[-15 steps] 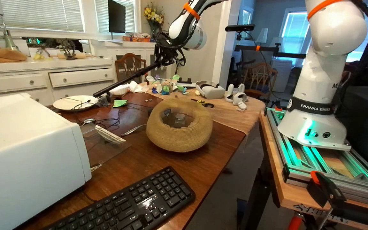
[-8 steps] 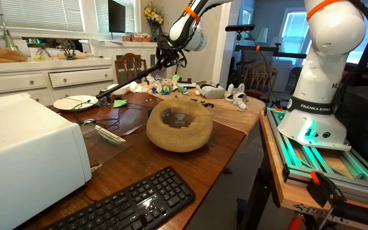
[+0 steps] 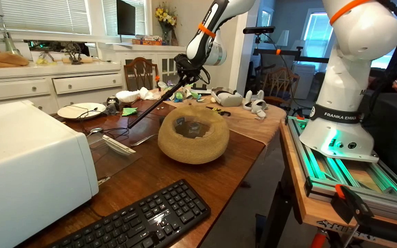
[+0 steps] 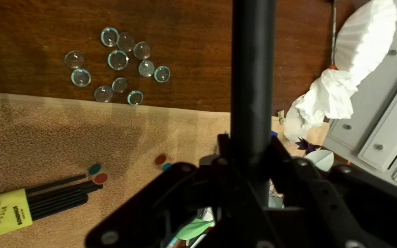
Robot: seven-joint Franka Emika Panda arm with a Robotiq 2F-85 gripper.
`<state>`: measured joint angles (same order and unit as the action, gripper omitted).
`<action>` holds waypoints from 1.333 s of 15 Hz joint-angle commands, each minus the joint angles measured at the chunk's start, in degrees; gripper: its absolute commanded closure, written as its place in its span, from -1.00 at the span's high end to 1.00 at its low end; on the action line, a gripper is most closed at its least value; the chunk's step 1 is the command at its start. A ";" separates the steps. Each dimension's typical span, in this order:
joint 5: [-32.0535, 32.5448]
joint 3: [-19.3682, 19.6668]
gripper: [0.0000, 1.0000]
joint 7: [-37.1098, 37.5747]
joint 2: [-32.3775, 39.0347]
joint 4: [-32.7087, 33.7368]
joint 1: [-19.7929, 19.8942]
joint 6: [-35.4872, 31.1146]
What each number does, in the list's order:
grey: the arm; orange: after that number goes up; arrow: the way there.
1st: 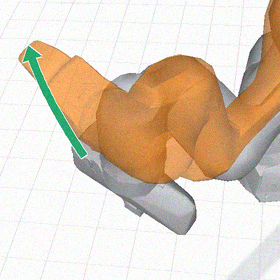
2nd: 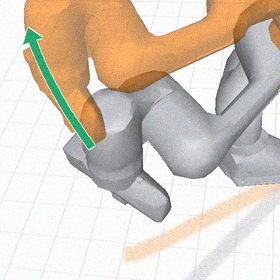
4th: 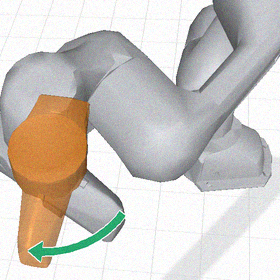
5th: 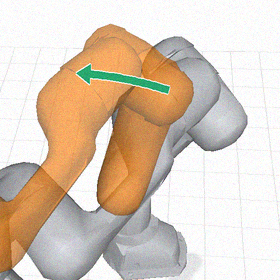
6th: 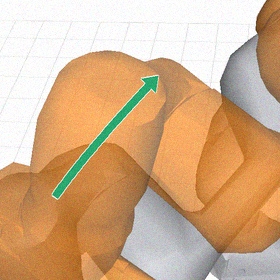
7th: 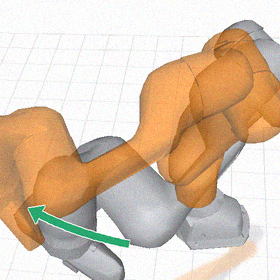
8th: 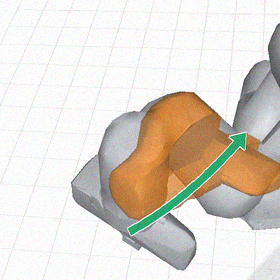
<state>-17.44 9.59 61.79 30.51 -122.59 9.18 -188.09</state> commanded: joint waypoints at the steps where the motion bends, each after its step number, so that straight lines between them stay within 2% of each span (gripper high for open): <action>1: -0.94 3.39 -0.85 1.23 2.65 1.68 -5.53 0.20; 2: -0.97 3.63 -0.85 1.41 3.11 2.15 -6.50 0.82; 3: -3.71 3.18 -0.85 -1.05 3.83 3.08 -7.24 0.96; 4: -1.55 4.06 -0.85 1.71 4.30 3.60 -8.43 1.24; 6: -1.70 4.40 -0.85 2.25 5.17 5.22 -9.79 2.20; 7: -4.21 3.78 -0.85 0.21 5.81 6.46 -9.91 2.75; 8: -2.31 4.55 -0.85 2.86 6.06 6.95 -10.67 3.17; 20: -2.11 8.75 -0.85 7.19 11.88 15.70 -16.65 8.53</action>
<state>-18.94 16.84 66.99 40.27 -109.82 -5.65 -181.54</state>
